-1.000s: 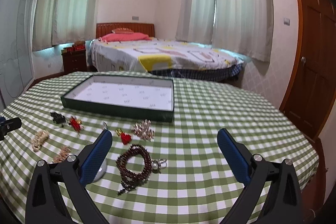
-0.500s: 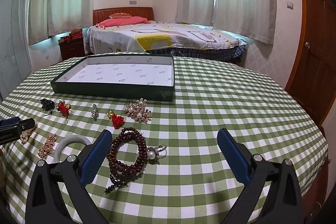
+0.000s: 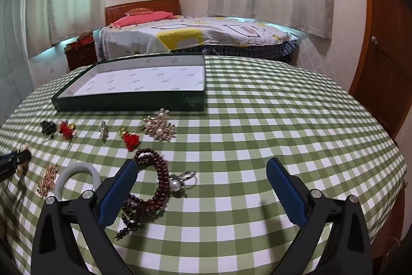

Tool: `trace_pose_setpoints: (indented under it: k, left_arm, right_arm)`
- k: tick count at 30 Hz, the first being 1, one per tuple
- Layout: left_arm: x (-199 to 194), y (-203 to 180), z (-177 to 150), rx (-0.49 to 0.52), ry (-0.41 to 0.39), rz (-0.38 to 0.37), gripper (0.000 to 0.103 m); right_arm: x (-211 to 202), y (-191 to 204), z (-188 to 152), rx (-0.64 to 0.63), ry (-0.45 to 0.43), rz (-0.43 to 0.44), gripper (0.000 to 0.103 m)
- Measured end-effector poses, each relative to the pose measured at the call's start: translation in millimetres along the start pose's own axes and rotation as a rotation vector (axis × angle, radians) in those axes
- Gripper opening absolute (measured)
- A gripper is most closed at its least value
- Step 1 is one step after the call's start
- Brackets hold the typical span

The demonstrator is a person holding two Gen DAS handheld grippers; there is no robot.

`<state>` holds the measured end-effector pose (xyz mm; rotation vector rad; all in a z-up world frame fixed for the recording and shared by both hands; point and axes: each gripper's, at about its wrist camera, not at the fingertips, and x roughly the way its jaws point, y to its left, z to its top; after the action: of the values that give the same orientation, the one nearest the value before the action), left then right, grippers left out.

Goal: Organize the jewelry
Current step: 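Lower the left tool onto the pearl strand and close it while the right tool grasps the pearl ring, then carry the pearl strand and pearl ring into the box and open both tools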

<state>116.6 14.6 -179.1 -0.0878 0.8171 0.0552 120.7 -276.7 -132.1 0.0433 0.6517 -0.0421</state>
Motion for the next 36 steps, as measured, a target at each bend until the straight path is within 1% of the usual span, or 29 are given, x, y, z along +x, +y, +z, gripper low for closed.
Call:
trace_pose_setpoints:
  k: [1,4,7,8,9,11,13,15,17,21,24,30,36]
  left_arm:
    - [-0.2,1.6,0.1,-0.007,-0.001,-0.004,0.022]
    - [-1.4,2.8,0.0,-0.006,-0.001,-0.005,0.022]
    - [-1.3,1.8,0.7,-0.001,-0.001,-0.001,0.021]
    - [-1.4,1.8,0.8,-0.002,-0.001,-0.001,0.021]
    - [-1.5,1.9,0.9,-0.002,-0.001,-0.001,0.021]
    - [-1.2,1.8,0.9,-0.001,-0.001,0.0,0.021]
    - [-1.2,2.2,0.9,-0.001,-0.001,0.0,0.021]
    - [-0.9,2.4,1.0,-0.001,-0.001,0.0,0.021]
    - [-0.9,2.2,0.9,0.0,-0.001,0.0,0.021]
    - [-0.8,2.3,1.5,0.001,0.0,0.002,0.021]
    - [-0.9,2.2,1.3,0.001,0.0,0.002,0.021]
    - [-1.3,2.2,1.6,0.001,-0.001,0.004,0.021]
    - [-1.8,2.6,2.0,0.002,-0.003,0.005,0.021]
  right_arm:
    - [0.3,-3.1,0.5,0.015,0.001,0.0,0.097]
    - [2.2,-7.0,1.5,0.034,0.001,-0.002,0.097]
    - [6.0,-7.2,1.1,0.037,0.018,0.009,0.093]
    - [6.5,-6.8,0.5,0.037,0.022,0.015,0.085]
    - [7.6,-5.9,0.2,0.034,0.029,0.021,0.069]
    - [12.6,-4.6,-0.7,0.03,0.058,0.039,0.053]
    - [16.3,-3.7,-2.4,0.034,0.079,0.055,0.051]
    - [17.6,-2.5,-4.3,0.03,0.088,0.063,0.043]
    - [19.2,-1.0,-4.6,0.026,0.092,0.078,0.04]
    - [16.8,0.4,-4.7,0.018,0.095,0.074,0.035]
    - [15.8,-3.3,-4.7,0.032,0.104,0.063,0.035]
    - [20.3,-2.2,-7.4,0.035,0.131,0.084,0.035]
    - [22.1,-3.6,-10.3,0.037,0.142,0.079,0.035]
